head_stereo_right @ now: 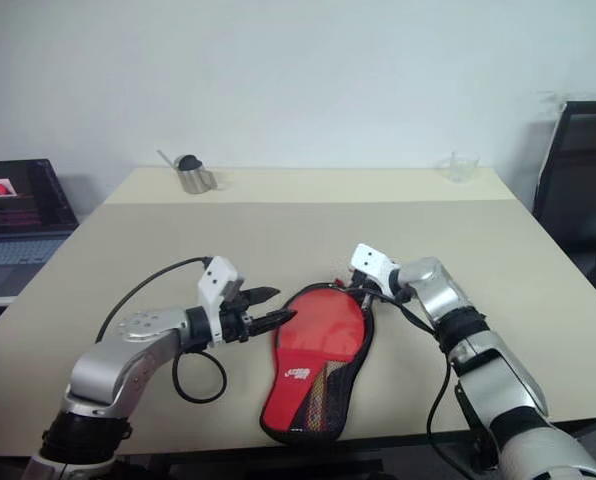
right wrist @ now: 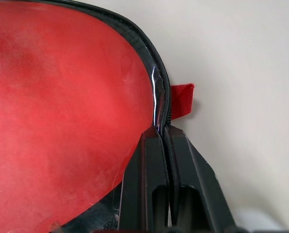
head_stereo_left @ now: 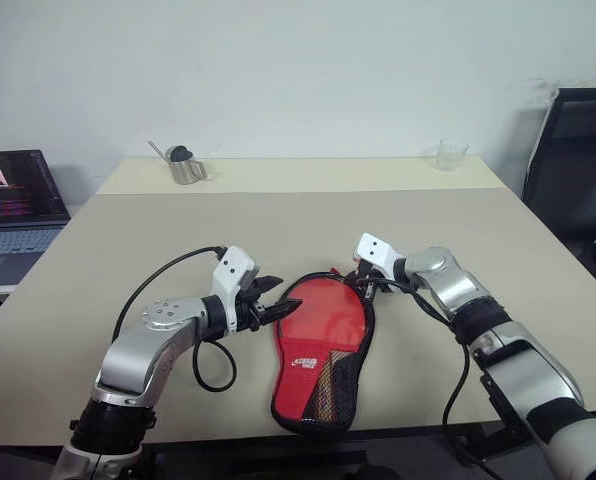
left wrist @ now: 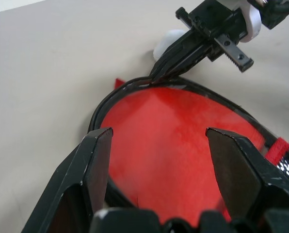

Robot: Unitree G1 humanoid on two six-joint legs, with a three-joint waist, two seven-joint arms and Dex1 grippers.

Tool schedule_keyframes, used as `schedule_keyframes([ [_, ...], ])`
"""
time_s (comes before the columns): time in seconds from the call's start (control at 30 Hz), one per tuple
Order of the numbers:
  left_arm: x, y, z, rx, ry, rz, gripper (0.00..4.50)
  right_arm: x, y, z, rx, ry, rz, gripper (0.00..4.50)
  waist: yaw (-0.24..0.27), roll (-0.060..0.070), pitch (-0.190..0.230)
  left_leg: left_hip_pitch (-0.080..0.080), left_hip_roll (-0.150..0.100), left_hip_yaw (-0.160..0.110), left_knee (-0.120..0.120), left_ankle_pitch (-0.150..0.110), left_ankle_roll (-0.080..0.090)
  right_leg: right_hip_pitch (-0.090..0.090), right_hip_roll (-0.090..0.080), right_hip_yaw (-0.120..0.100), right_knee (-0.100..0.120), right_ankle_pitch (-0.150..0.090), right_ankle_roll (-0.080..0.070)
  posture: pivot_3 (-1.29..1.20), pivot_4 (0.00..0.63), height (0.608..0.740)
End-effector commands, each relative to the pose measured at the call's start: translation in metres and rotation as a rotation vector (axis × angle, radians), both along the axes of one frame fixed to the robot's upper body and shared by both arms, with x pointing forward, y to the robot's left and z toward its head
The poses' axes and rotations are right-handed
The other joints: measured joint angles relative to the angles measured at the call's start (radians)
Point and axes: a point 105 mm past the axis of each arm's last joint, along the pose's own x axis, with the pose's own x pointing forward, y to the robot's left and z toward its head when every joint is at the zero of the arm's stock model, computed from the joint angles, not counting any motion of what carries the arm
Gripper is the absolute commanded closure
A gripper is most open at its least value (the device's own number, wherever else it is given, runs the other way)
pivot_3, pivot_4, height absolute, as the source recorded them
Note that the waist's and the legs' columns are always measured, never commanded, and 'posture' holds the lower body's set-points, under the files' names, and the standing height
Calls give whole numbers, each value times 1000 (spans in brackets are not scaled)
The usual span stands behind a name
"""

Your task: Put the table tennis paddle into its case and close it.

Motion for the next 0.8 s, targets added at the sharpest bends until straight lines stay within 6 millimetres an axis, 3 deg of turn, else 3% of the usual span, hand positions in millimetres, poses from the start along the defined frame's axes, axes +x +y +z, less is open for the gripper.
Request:
schedule_keyframes([
  [0.03, -2, -3, 12, -6, -49, -10, 1142, 4, 17, 24, 3, -106, 87, 4488, 0, 0, 0, 0, 0, 0, 0, 0, 0, 0, 0, 0, 0, 0, 0, 0, 150, 740],
  [0.37, -2, -5, 12, -13, -54, -4, 1142, 9, 38, 30, -70, -199, 162, 4488, 4, 0, 0, 0, 0, 0, 0, 0, 0, 0, -1, 0, 0, 0, 0, 0, 150, 740],
  [0.8, -3, -6, 14, -12, -61, 6, 1142, 16, 32, 26, -101, -213, 120, 4488, 5, 1, 0, 0, 0, 0, 0, 0, 0, 0, -1, 0, 1, 0, 0, 0, 150, 740],
])
